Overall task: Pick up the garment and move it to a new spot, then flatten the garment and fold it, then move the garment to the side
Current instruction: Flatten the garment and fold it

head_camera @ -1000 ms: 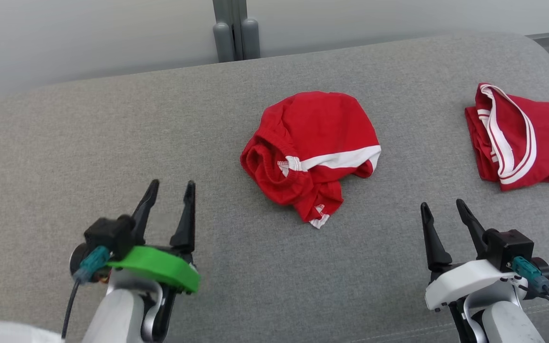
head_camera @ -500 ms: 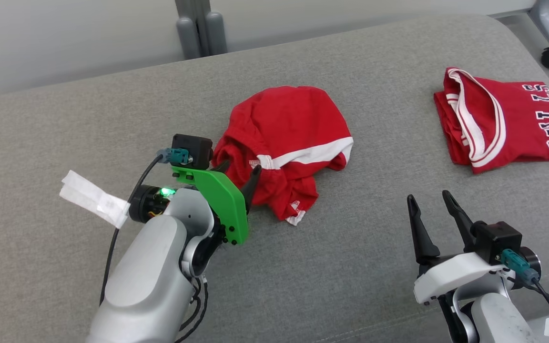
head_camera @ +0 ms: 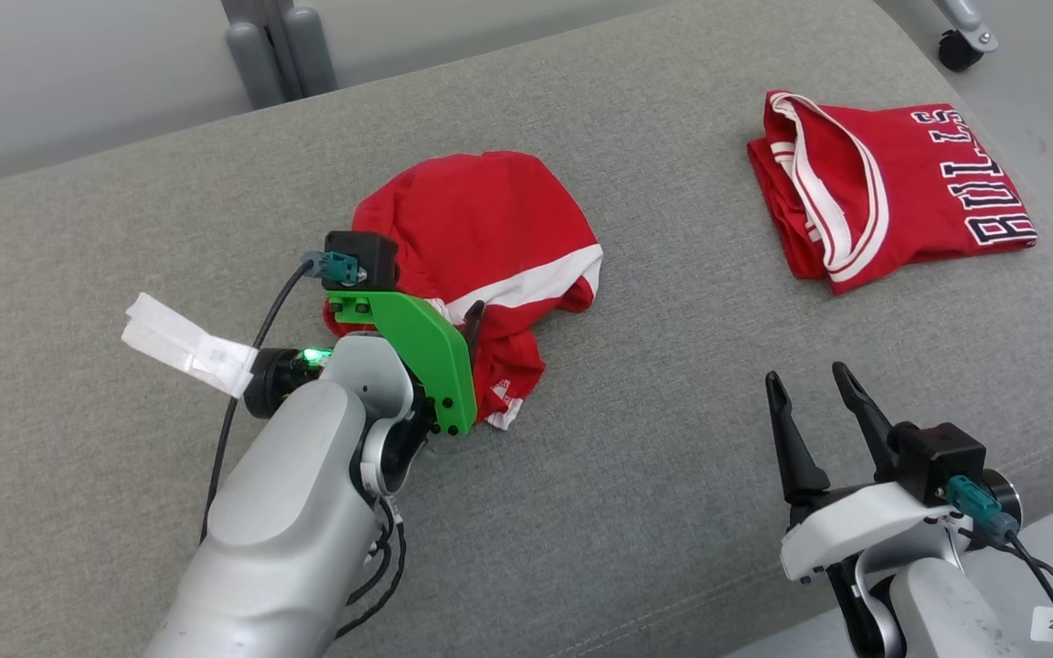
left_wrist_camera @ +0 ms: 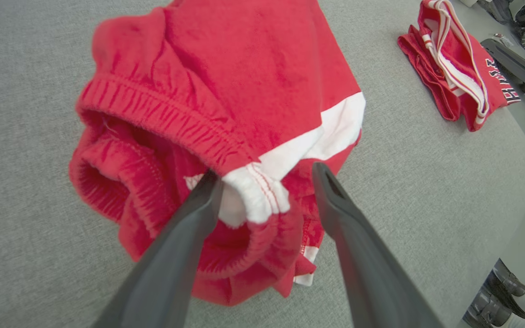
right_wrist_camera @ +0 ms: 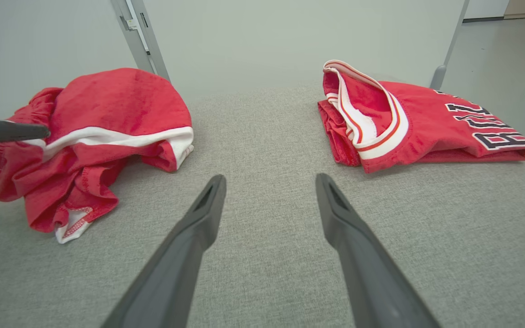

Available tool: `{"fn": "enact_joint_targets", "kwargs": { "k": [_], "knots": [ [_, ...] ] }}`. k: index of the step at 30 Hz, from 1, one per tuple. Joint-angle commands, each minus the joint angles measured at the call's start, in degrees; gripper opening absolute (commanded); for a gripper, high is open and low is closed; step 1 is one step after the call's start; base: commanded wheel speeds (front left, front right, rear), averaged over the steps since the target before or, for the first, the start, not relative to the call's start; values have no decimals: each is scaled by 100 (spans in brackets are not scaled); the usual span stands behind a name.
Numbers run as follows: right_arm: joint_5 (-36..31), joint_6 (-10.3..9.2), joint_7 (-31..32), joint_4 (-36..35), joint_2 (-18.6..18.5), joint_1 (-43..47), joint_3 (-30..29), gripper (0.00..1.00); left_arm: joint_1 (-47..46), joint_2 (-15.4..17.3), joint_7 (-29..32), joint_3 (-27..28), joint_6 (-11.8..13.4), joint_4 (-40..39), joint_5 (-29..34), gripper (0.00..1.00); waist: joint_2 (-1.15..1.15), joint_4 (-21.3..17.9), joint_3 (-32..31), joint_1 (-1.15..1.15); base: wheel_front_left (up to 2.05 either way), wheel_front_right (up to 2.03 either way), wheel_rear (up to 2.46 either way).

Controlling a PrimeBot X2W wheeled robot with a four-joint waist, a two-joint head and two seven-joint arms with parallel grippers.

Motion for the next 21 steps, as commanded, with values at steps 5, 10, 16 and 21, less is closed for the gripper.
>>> {"fn": "enact_joint_targets", "kwargs": {
  "k": [5, 10, 16, 21],
  "knots": [
    [-31, -8, -51, 25, 8, -30, -63, 100, -270, 28, -468, -95, -127, -59, -11, 0, 0, 105, -4, 0, 0, 0, 0],
    [-44, -8, -54, 45, -36, -83, -60, 100, -597, 26, -1061, -338, -390, -389, -132, 0, 0, 250, -64, 0, 0, 0, 0],
    [-65, -7, -38, 63, -35, -68, -31, 100, -1146, 25, -1945, -672, -562, -963, -548, 0, 0, 345, -158, 0, 0, 0, 0],
    [-68, -8, -28, 14, -35, 46, -145, 100, -1204, 31, -2537, -828, -611, -1326, -1064, 0, 0, 519, -168, 0, 0, 0, 0]
  ]
}}
